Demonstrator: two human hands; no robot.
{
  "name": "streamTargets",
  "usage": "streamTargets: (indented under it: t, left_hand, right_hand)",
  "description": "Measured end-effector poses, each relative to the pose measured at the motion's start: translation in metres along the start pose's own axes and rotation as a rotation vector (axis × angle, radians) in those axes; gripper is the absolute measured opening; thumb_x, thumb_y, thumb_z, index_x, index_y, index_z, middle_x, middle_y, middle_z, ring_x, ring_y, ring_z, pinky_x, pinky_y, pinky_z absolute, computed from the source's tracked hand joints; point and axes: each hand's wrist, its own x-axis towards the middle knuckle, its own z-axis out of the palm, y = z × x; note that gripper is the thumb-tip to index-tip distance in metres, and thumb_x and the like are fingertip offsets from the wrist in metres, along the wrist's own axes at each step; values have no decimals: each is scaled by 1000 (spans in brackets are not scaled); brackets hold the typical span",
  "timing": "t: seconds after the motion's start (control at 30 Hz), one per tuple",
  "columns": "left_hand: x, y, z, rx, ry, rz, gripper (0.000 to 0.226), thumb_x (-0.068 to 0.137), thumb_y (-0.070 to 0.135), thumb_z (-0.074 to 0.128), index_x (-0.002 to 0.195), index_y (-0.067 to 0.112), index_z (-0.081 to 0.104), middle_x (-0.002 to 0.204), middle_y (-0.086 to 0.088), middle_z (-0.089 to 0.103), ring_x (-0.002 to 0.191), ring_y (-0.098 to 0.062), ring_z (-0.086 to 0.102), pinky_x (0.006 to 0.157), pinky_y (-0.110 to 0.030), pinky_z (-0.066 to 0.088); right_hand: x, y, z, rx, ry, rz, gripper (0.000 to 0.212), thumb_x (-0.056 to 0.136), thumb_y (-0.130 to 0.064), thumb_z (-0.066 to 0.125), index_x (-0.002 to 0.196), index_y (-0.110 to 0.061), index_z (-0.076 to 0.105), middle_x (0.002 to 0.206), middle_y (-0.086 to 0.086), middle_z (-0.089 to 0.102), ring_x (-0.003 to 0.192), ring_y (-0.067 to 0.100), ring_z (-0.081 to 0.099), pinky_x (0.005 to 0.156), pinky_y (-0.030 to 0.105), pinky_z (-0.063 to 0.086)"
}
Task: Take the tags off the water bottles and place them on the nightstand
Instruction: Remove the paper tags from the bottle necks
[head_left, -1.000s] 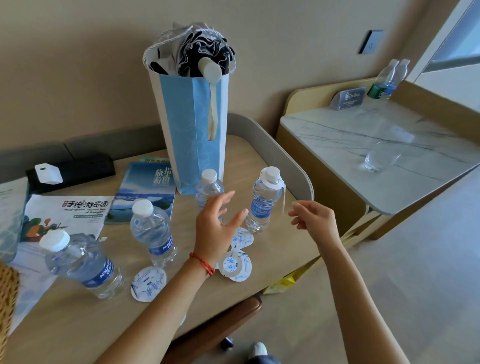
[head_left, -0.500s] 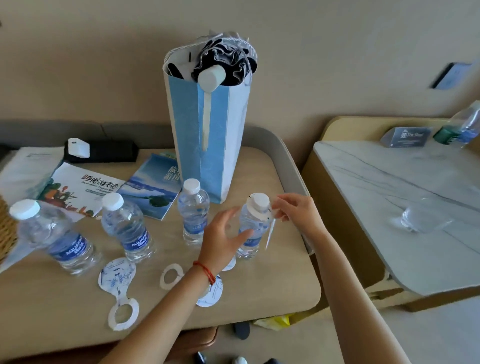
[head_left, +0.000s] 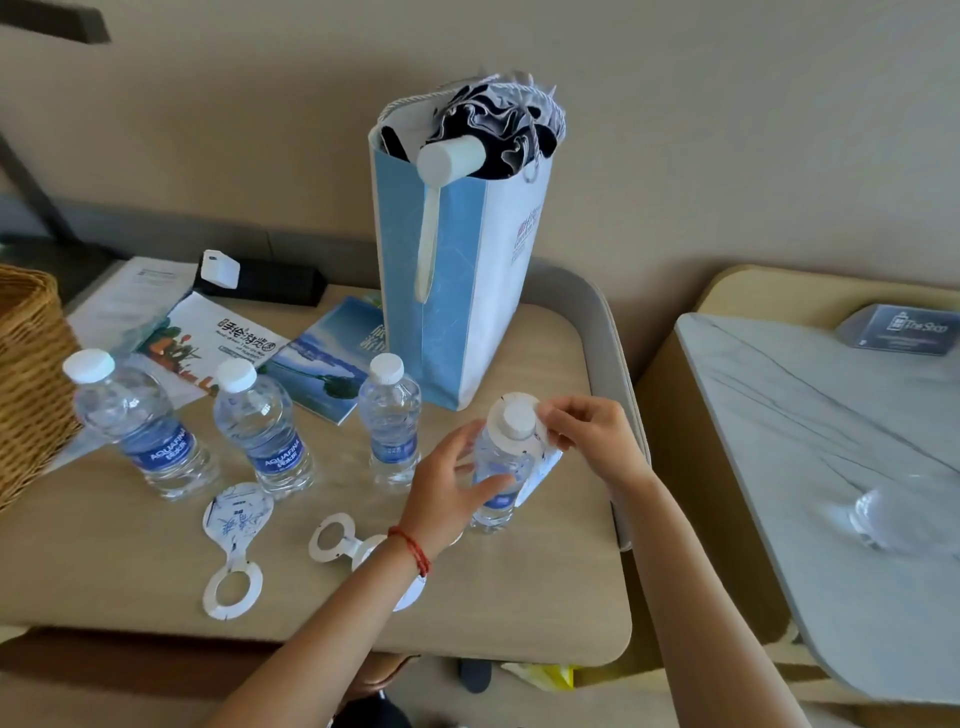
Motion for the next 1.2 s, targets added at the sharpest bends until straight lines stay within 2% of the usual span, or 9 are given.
streamTargets:
  t: [0.17,0.27,0.37,0.47,0.63,0.73,0.9,1.07,1.2]
  left_hand:
    - [1,-2,0,54,-4,-2,61,70,9,78,124,10,51,119,-4,60,109,-13,55,84,-5,43]
    - [2,-3,-1,72,-7,5,59,69,13,78,122,11,52,120,-5,61,109,-15,57,89,-14,46]
    - [3,-2,-2,49,-23,2,56,69,12,78,120,20,53,116,3,61,103,0,59,86,-13,47]
    - [2,0,-1,48,-25,17,57,70,9,77,113,34,49,108,21,56,95,18,54,79,-3,43]
    - [3,-1,-2,48,-34,24,56,72,8,75,115,32,48,111,13,59,99,12,57,81,-5,43]
    - [2,-1,-2,45,-29,31,56,72,7,75,114,32,47,111,22,52,97,20,52,78,-1,41]
    - [2,-1,-2,55,-28,31,57,73,9,75,118,29,47,113,15,53,104,7,50,80,-1,41]
    - [1,0,-2,71,-26,39,59,73,11,75,121,28,46,118,10,53,105,1,51,81,-3,42]
    - [-1,0,-1,79,-2,48,63,73,12,75,126,26,44,123,8,51,109,-3,50,86,-6,42]
  right_hand:
    - [-3,-13,-1,48,-38,-97,19,85,-4,61,69,-11,67,53,-6,61,47,0,48,49,14,40]
    - [-9,-18,-4,39,-75,-134,19,84,-5,62,69,-14,68,51,-11,62,48,1,49,50,13,40]
    - [-17,-10,-14,45,-72,-116,15,84,-6,62,71,-8,68,49,-9,60,48,2,48,51,14,40]
    - [-28,16,-23,79,-50,-25,19,85,-6,61,67,-8,67,47,-7,58,47,4,48,52,14,40]
    - [-40,74,-24,26,13,217,18,85,-10,63,69,-7,68,53,0,58,50,9,48,53,18,41]
    - [-38,104,-16,-37,80,350,14,84,-13,65,73,-5,68,56,1,61,50,9,51,50,14,44]
    - [-32,143,1,-115,205,496,18,85,-16,64,71,-6,66,52,0,58,46,10,49,50,22,44]
    - [-26,157,7,-247,236,523,16,85,-24,62,73,-15,66,60,0,64,52,12,57,61,34,54]
    - [-23,146,10,-317,310,469,13,85,-28,61,81,-16,63,65,-12,59,59,7,56,54,25,47]
